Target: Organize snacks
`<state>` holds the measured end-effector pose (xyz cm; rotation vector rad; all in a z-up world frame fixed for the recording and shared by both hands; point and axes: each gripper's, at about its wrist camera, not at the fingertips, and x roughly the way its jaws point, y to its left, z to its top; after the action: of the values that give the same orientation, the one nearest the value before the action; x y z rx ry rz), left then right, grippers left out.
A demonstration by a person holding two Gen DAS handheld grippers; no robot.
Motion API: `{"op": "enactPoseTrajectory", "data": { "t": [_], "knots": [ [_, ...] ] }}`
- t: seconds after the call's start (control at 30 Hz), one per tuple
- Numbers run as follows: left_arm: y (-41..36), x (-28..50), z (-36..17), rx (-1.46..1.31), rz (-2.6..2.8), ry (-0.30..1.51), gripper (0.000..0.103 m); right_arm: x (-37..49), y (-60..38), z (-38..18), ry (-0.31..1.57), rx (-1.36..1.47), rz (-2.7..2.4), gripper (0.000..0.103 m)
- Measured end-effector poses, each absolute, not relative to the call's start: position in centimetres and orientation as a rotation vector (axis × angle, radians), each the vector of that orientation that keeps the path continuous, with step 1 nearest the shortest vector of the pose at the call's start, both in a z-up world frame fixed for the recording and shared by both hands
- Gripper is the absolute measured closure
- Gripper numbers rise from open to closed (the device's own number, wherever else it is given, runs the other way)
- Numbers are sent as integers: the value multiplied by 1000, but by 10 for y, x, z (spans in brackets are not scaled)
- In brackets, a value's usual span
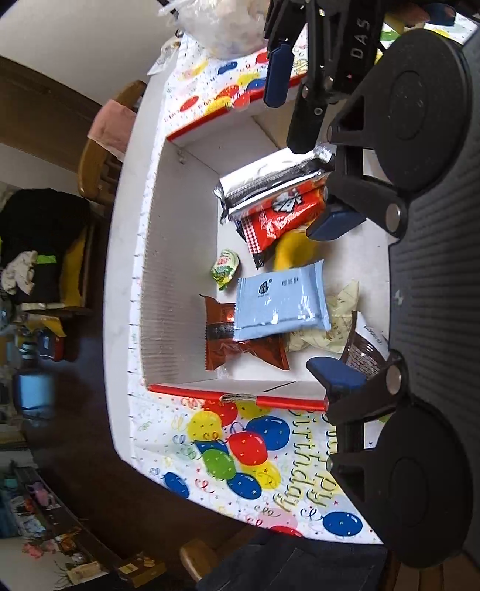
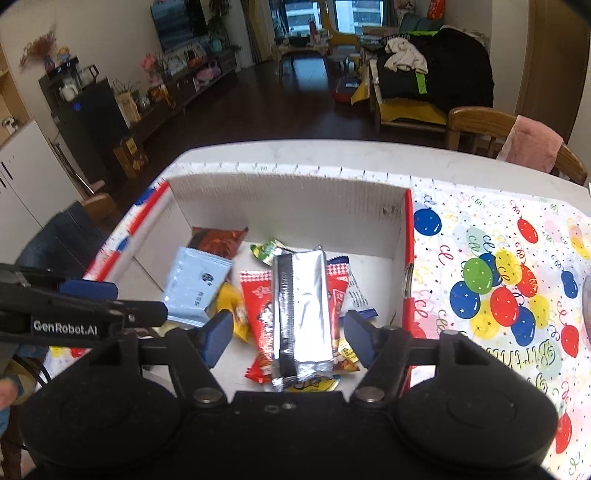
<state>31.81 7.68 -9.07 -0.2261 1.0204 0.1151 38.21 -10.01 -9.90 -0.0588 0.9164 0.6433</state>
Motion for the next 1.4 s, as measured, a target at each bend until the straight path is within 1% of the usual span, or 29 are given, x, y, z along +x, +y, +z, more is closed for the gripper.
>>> {"op": "enactPoseTrajectory", "data": {
  "t": [0.17,0.23,0.37,0.43,0.47,0.57,0.77,0.8,0.9,0.97,1.03,1.07,1.4],
  "knots": [
    [72,295,-73,-214,97,958,34,359,-108,-79,855,-40,657,29],
    [70,285,-66,-208,91,935,32,350,-111,-72,828,-22,664,18],
    [65,265,-53,-184,80,887,30,332,-118,-59,778,-2,667,17],
    [64,256,-47,-183,82,862,30,323,-122,-54,748,2,661,10],
    [64,250,-43,-186,81,851,30,319,-124,-51,733,5,658,8],
    [64,238,-36,-182,82,821,24,308,-129,-46,710,10,661,7],
    [64,215,-25,-179,85,776,20,289,-138,-41,675,14,656,7],
    [63,211,-24,-178,84,767,17,286,-139,-40,671,17,656,5],
    [60,201,-19,-170,92,747,16,278,-142,-40,661,23,652,0],
    [59,196,-17,-175,94,738,12,273,-142,-39,652,22,650,0],
    [58,191,-15,-186,84,733,5,269,-142,-39,646,17,650,0],
    [58,188,-15,-188,83,729,4,266,-142,-39,642,14,651,0],
    [52,173,-13,-183,83,719,2,256,-143,-41,632,7,655,0]
  ]
}}
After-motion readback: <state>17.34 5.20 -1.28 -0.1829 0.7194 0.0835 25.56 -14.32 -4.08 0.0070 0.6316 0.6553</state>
